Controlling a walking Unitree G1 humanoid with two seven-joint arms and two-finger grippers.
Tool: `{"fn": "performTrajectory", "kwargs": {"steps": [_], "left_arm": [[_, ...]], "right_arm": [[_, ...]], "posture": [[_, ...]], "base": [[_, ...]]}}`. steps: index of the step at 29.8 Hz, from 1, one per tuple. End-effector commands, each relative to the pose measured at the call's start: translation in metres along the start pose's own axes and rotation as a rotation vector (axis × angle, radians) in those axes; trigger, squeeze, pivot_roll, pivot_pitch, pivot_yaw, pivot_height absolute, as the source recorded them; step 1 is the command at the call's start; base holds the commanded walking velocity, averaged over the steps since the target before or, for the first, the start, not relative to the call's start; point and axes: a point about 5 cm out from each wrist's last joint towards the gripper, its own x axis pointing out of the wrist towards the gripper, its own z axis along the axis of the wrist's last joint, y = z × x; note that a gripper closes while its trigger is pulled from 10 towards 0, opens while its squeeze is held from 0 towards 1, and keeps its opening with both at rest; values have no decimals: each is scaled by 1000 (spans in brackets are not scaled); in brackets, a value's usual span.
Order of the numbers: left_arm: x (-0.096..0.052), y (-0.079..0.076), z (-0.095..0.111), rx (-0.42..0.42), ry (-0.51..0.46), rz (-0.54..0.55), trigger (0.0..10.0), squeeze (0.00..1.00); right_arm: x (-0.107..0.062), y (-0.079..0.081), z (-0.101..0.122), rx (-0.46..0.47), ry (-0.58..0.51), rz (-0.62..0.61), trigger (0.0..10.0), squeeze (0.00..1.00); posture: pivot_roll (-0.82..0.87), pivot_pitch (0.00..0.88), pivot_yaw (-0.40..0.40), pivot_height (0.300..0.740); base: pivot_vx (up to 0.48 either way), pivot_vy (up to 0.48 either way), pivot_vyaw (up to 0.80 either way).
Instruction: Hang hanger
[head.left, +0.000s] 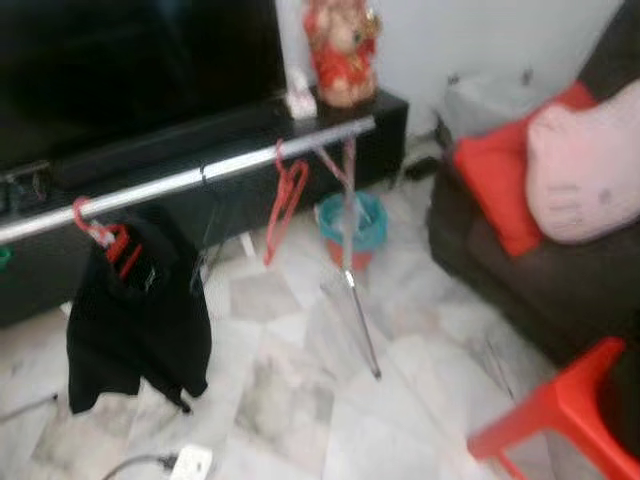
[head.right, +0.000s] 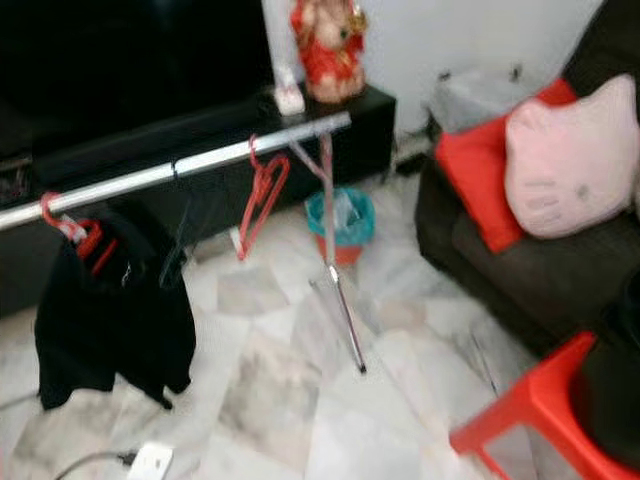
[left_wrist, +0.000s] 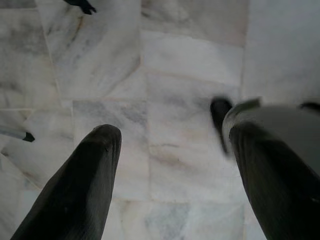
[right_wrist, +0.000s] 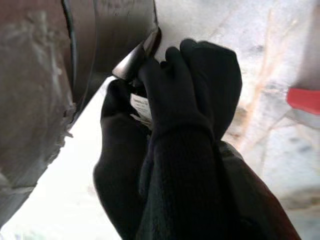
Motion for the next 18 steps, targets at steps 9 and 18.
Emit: {"fn": "performTrajectory", "kwargs": {"steps": [9,18], "left_arm": [[-1,6,-5,-18,14,16,10000,0],[-2,5,-5,-16,6,3,10000,0]], "right_arm": [[6,41,14,-45,-50,113,10000,0],[6,41,13,-21,-60,112,10000,0]], "posture": [[-45,0,101,740],[-46,0,100,740]], "base": [[310,0,0],[0,0,0]]}}
